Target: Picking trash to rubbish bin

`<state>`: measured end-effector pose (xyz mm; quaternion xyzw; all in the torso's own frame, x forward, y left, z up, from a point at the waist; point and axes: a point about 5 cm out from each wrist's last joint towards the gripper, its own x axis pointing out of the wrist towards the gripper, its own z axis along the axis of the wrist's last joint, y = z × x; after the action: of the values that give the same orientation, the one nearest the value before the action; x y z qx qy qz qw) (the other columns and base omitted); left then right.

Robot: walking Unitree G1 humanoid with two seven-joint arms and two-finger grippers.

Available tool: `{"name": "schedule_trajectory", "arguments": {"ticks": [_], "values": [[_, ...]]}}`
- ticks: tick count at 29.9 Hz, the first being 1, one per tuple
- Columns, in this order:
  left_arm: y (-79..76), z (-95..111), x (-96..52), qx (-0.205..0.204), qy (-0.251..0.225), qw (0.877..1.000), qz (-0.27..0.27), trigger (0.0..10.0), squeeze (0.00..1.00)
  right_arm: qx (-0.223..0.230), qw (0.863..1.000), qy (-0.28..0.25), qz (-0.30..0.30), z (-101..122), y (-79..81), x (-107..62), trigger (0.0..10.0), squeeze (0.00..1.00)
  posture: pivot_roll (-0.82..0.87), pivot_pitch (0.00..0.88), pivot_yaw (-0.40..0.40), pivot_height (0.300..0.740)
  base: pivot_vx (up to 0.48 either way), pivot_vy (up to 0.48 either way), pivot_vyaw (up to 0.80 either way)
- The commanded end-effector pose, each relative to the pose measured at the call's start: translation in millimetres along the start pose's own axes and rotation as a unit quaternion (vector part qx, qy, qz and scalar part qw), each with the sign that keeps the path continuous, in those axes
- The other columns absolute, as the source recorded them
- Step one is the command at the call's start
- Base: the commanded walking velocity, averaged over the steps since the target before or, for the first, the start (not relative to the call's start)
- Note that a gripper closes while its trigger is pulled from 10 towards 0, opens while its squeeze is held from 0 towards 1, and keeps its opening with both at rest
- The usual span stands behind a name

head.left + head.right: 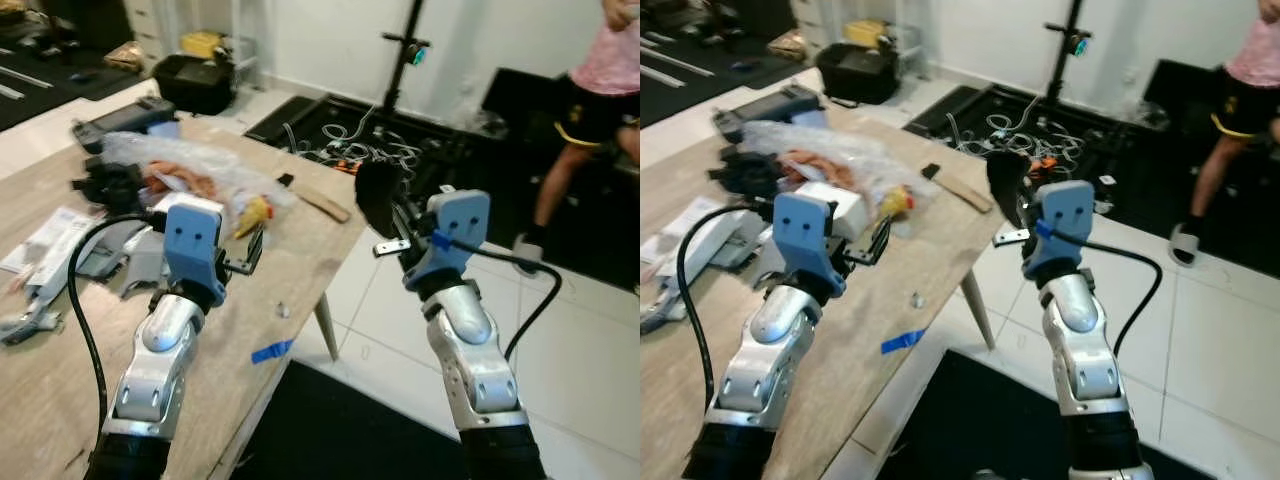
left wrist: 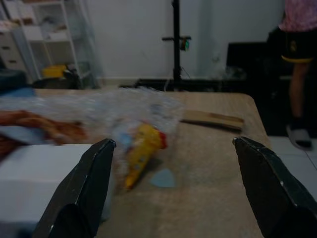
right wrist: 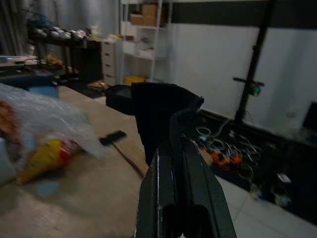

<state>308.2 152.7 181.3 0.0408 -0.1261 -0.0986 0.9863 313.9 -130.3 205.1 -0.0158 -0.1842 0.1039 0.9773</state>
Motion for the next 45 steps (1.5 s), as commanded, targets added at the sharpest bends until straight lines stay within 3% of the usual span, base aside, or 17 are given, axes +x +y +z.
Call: {"name": "schedule_trajectory", "arguments": {"ticks": [1, 45], "values": [[-0.3, -1.9, -0.1, 0.013, 0.005, 1.0, -0.005, 10.0, 0.0, -0.002, 1.0, 0.004, -0.007, -1.1, -3.0, -0.9, 10.0, 0.0, -0.06, 0.092, -0.005, 0.74, 0.0, 0.0, -0.8], [0.4, -0.1, 4.6, 0.019, 0.003, 1.0, -0.012, 10.0, 0.0, -0.004, 1.0, 0.005, -0.001, -3.1, 4.8, 1.8, 10.0, 0.0, -0.05, 0.102, 0.014, 0.74, 0.0, 0.0, -0.8]]}}
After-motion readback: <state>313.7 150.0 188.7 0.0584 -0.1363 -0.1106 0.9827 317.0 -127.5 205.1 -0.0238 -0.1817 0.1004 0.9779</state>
